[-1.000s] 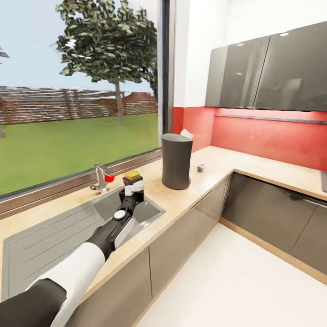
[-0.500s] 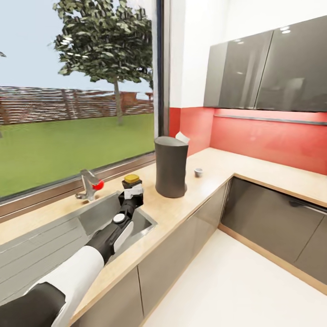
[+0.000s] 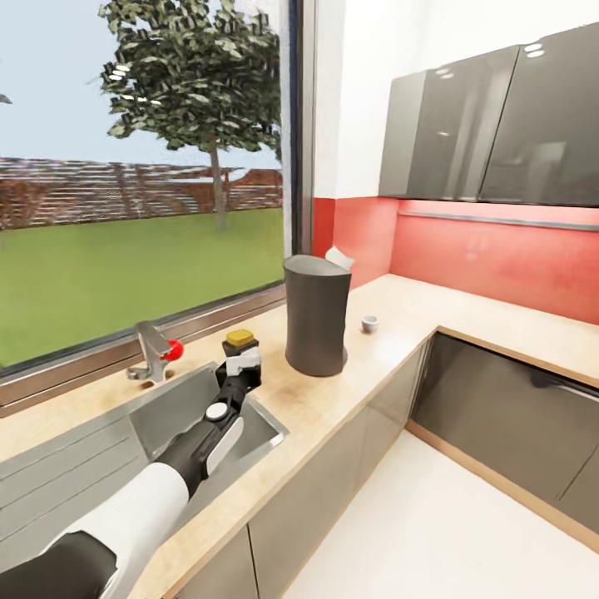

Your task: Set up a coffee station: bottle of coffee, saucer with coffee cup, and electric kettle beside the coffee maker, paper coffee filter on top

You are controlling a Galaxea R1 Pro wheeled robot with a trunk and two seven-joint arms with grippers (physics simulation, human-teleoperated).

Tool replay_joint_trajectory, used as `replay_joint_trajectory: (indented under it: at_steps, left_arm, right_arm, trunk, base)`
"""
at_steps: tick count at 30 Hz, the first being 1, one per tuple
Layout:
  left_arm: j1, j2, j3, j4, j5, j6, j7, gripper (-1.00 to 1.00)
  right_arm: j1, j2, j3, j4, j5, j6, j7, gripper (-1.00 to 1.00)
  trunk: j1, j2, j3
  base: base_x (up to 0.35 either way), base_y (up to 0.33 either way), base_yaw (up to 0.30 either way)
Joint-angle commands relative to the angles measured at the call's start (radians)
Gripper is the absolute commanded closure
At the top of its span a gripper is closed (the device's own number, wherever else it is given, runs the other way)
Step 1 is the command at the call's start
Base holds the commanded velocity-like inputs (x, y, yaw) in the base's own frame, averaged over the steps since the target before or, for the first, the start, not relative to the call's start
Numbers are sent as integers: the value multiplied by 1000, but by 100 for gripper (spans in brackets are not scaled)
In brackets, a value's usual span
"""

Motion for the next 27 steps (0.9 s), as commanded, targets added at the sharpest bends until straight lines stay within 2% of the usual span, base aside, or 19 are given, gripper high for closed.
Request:
replay_joint_trajectory:
  at_steps: [1,5,12,21,27]
  left_arm:
    - [-1,1,-8,1,10,-7,7,100]
    - [1,0,-10,15,10,-33,8,100]
    - [2,-2,-12,42,10,-39,8,100]
    - [2,-2,-12,51,10,-40,8,100]
    - [2,-2,-12,53,10,-40,8,100]
  right_arm:
    - [0,-1,8,-3,-10,-2,-4,-100]
    - [0,-1,8,-3,-10,-2,-4,-100]
    - [0,-1,8,-3,-10,-2,-4,-100]
    - [0,-1,8,-3,-10,-2,-4,-100]
    - [0,-1,9,-3,-10,-2,-4,-100]
  trunk:
    - [1,-2,-2]
    - [1,-2,-2]
    - [1,-2,-2]
    - [1,-2,-2]
    - [1,-2,-2]
  base:
    - [9,0,220]
    - [3,0,127]
    - [95,-44,12]
    - [193,-198,7]
    - [148,-240,218]
